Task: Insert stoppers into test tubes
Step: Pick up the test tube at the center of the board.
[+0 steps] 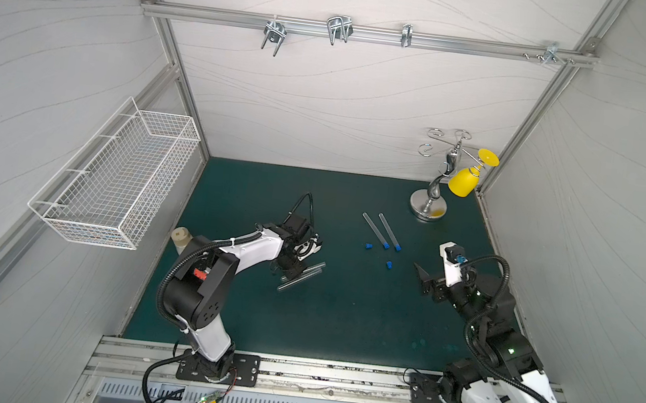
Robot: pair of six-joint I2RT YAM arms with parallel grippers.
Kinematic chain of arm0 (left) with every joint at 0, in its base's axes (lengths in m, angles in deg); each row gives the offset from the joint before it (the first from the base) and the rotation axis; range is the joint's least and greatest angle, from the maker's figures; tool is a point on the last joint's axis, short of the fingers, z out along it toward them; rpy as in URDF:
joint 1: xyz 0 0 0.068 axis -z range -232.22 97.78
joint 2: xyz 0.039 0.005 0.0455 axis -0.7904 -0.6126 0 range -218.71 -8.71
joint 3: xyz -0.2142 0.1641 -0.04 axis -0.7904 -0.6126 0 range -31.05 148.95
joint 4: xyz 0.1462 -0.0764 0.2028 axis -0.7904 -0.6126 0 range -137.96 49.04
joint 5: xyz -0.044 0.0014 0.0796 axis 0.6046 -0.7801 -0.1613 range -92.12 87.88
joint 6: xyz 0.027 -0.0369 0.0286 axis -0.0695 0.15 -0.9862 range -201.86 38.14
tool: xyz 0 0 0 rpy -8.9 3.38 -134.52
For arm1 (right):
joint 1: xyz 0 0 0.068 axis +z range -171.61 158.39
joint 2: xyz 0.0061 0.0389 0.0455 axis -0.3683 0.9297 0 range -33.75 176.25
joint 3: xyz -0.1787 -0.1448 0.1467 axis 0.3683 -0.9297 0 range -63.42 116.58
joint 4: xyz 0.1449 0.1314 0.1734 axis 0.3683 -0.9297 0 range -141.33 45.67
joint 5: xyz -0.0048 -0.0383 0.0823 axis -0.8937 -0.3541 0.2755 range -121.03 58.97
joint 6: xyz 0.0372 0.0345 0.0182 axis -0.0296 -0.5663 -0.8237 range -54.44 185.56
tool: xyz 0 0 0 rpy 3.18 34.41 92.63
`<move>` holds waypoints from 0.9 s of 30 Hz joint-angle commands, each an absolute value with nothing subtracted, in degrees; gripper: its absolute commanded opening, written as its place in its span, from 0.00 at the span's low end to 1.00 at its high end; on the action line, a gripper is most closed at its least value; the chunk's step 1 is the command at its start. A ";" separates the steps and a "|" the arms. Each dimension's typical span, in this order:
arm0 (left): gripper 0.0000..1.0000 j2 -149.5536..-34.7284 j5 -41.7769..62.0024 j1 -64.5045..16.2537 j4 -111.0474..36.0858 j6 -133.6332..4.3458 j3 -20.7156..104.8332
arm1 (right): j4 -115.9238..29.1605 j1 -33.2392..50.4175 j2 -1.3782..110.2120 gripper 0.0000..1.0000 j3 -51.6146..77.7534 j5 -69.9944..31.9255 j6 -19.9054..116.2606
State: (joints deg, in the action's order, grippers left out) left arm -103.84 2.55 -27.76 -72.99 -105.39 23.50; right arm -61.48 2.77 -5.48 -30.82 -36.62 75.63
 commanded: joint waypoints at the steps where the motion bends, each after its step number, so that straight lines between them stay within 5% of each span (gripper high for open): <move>1: 0.40 -104.75 1.67 -27.44 -72.71 -106.37 25.82 | -60.11 3.17 -6.16 0.99 -31.25 -37.11 76.37; 27: 0.22 -108.82 0.47 -27.35 -73.75 -106.03 27.75 | -60.22 3.35 -6.62 0.99 -31.34 -37.44 76.46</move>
